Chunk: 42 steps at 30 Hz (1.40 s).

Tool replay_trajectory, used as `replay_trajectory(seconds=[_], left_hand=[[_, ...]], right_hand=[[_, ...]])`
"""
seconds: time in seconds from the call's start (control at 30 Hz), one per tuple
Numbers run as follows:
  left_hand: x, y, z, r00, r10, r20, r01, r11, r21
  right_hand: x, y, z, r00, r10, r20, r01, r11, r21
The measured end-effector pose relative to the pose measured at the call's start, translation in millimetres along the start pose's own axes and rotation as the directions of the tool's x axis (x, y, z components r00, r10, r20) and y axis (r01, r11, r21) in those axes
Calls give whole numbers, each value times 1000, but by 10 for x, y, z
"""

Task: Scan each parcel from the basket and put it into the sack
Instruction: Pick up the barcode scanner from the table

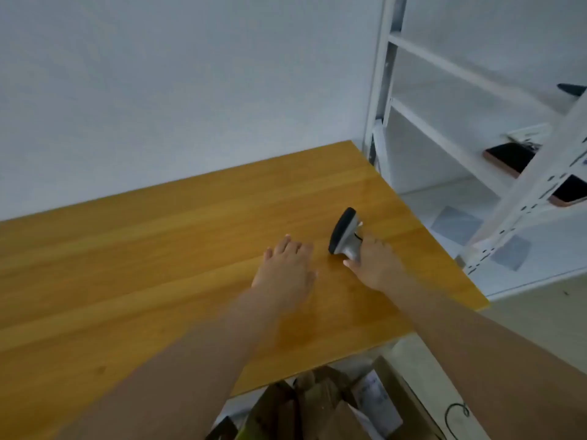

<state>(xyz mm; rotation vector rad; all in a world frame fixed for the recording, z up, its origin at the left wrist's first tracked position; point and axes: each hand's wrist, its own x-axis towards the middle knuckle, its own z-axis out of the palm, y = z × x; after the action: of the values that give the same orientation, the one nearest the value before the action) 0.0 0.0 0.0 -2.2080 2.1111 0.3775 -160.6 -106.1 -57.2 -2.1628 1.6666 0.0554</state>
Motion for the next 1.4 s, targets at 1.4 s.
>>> replay_trajectory(seconds=[1.4], left_hand=[[-4158,-1059,-1335,968,72,-242,-107,985,-137]], right_hand=[[-4161,-2069,-948,955,69,290,-162,936,313]])
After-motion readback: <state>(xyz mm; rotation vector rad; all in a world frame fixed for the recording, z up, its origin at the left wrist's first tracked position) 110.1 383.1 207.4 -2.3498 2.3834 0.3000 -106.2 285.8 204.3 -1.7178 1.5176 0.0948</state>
